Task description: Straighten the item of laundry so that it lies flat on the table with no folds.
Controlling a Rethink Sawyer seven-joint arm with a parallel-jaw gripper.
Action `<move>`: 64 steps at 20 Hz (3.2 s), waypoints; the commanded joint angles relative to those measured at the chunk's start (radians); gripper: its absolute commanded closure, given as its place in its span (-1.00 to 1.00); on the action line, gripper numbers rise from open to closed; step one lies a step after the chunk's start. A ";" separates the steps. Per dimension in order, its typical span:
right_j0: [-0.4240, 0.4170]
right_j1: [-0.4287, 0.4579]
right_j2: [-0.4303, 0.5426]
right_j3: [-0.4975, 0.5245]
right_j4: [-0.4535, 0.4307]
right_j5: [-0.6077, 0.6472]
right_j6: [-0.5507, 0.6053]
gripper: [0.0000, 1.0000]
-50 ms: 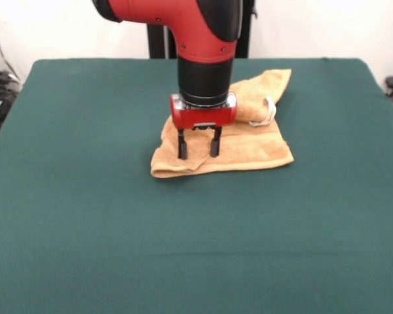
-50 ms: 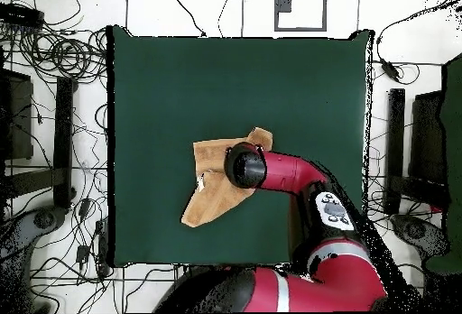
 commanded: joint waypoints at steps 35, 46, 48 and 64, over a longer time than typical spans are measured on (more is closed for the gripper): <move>0.113 0.084 -0.028 -0.187 -0.135 -0.135 0.110 -1.00; -0.006 0.116 0.120 -0.243 0.002 0.420 -0.032 -1.00; -0.021 0.126 0.140 -0.253 0.016 0.523 -0.053 -1.00; -0.094 0.198 0.238 -0.312 -0.011 0.720 -0.115 -1.00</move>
